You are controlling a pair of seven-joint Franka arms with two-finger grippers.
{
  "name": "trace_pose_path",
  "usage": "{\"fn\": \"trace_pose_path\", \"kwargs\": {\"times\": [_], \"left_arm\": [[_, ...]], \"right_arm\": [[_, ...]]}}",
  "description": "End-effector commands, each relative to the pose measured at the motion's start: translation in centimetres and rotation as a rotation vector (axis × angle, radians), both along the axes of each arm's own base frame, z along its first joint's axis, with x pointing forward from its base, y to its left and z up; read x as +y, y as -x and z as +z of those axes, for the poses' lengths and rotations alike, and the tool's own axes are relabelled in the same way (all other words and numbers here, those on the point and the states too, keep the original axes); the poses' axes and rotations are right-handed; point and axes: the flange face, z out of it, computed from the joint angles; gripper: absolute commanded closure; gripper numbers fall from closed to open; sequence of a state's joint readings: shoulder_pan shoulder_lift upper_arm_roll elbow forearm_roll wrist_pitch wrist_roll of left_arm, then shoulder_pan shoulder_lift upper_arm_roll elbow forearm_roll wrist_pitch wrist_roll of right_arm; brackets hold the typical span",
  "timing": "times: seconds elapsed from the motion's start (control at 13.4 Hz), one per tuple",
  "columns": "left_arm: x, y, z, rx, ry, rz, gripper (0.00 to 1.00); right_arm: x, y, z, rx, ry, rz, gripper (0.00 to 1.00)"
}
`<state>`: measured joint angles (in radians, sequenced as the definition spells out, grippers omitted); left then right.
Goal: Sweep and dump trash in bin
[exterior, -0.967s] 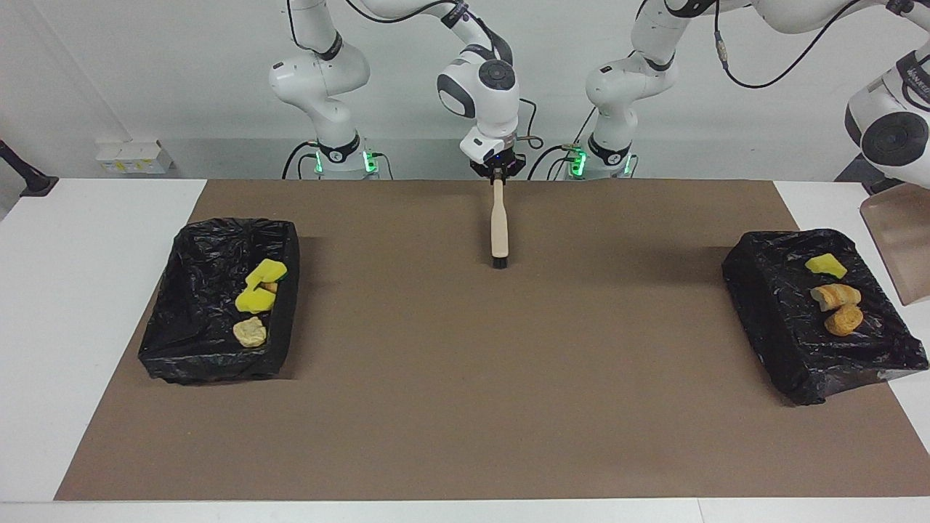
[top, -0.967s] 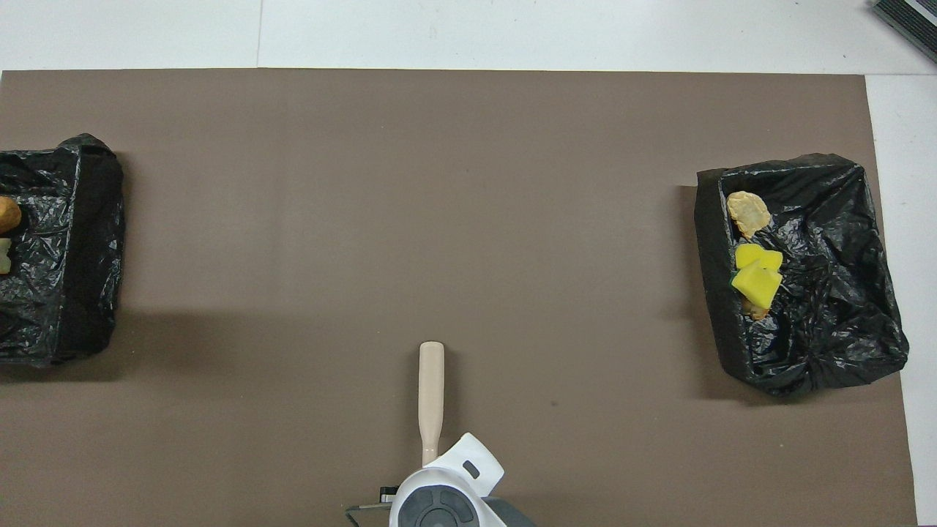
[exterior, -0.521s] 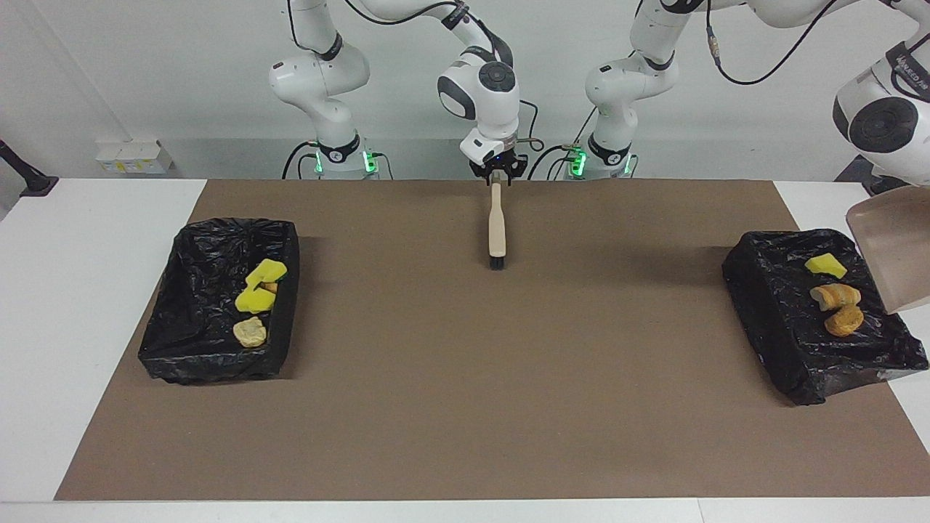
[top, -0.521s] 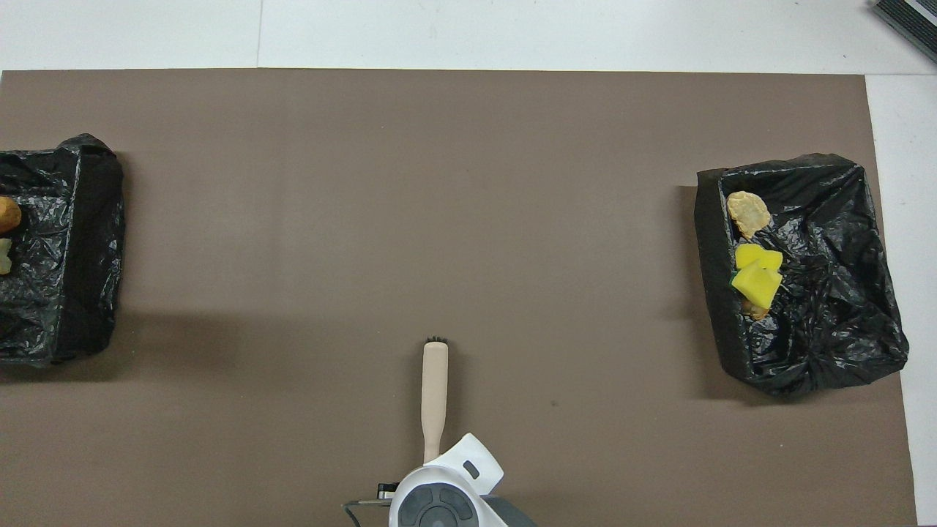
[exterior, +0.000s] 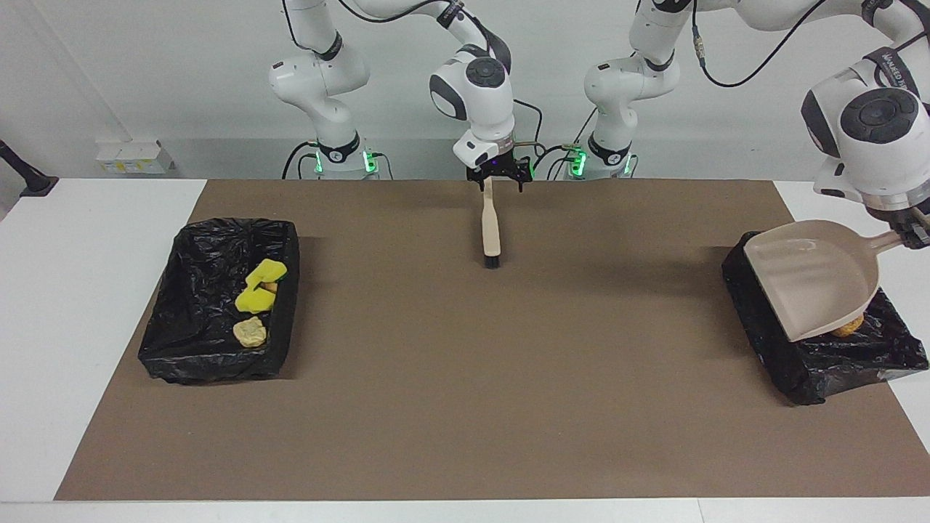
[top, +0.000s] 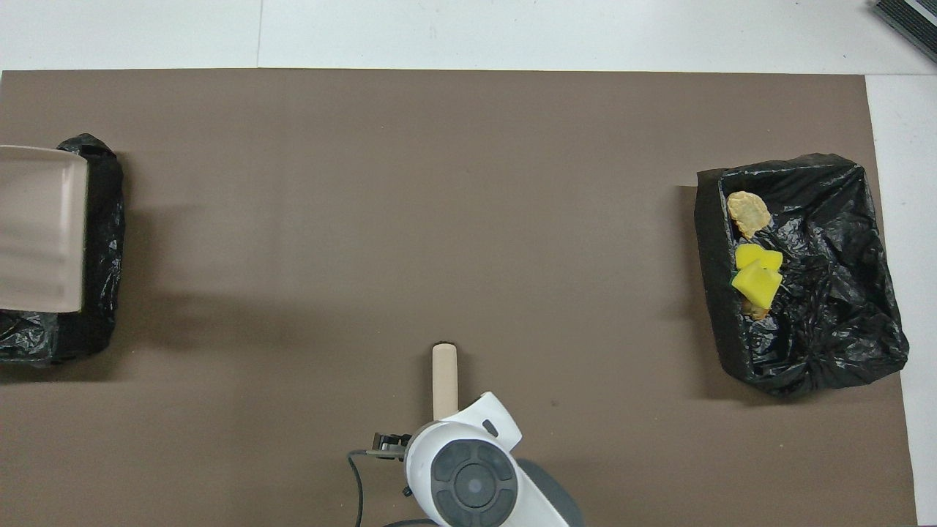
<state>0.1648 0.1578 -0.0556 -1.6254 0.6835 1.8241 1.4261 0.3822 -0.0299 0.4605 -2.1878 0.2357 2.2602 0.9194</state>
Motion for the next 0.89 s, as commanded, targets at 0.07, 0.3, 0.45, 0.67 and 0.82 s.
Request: {"fn": "trace_pose_path", "kwargs": {"times": [0.07,0.3,0.45,0.67,0.82], "left_arm": [[-2.0,1.1,-1.5,-0.071,0.231,0.183,1.00],[-5.4,0.8,-3.5,-0.126,0.346,0.355,1.00],[-9.0,1.2,-5.1,-0.155,0.348,0.504,1.00],[-14.1,1.6,-7.0,-0.186,0.420,0.743,1.00],[-18.0,1.6,-8.1,-0.220,0.448,0.914,1.00]], "right_arm": [[-4.4,-2.7,4.9,-0.049,0.012,-0.040,0.00],[-9.4,-6.7,10.7,-0.091,0.015,-0.052,0.00],[-14.2,-10.1,15.4,-0.105,0.021,-0.045,0.00],[-20.0,-14.1,19.9,-0.144,0.065,-0.037,0.00],[-22.4,-16.4,21.5,-0.142,0.110,-0.044,0.00]]}}
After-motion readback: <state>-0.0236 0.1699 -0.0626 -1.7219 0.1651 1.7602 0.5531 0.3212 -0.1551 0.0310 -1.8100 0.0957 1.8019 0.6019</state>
